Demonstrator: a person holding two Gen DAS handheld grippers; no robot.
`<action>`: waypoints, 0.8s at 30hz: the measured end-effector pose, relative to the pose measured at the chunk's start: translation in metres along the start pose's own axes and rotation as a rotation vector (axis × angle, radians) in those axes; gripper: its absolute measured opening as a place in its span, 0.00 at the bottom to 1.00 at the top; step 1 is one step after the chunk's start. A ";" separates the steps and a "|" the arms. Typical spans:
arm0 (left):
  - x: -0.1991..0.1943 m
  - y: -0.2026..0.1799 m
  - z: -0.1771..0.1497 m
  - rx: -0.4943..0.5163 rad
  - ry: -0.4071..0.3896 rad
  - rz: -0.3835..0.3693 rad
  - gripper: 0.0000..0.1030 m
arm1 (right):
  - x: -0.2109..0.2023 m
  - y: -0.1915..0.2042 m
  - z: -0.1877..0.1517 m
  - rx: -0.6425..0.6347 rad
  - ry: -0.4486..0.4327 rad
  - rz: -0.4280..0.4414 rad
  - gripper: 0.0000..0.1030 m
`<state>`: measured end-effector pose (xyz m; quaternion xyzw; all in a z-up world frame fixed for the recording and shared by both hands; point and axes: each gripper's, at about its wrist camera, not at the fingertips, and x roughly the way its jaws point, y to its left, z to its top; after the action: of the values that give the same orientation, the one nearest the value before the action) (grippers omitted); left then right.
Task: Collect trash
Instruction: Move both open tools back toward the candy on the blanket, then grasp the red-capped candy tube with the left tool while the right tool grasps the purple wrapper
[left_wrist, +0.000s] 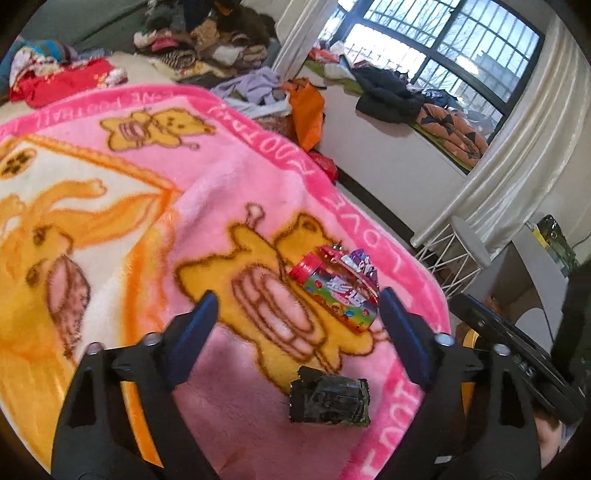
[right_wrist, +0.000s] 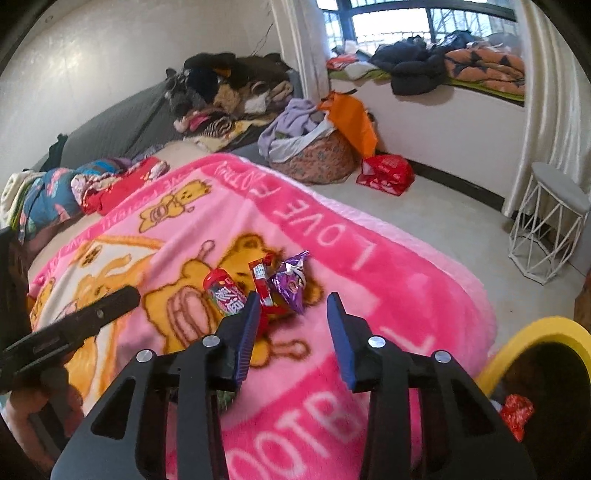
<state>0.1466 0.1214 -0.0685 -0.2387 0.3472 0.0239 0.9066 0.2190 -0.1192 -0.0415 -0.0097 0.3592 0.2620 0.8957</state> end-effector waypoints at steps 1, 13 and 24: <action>0.003 0.002 0.000 -0.012 0.013 -0.005 0.64 | 0.006 -0.001 0.002 0.006 0.010 0.006 0.35; 0.049 -0.003 0.007 -0.038 0.135 -0.048 0.50 | 0.077 -0.011 0.021 0.071 0.132 0.048 0.35; 0.082 -0.001 0.007 -0.072 0.219 -0.056 0.49 | 0.116 -0.018 0.020 0.120 0.207 0.085 0.37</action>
<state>0.2134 0.1133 -0.1161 -0.2820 0.4363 -0.0151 0.8543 0.3107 -0.0771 -0.1049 0.0321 0.4647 0.2756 0.8409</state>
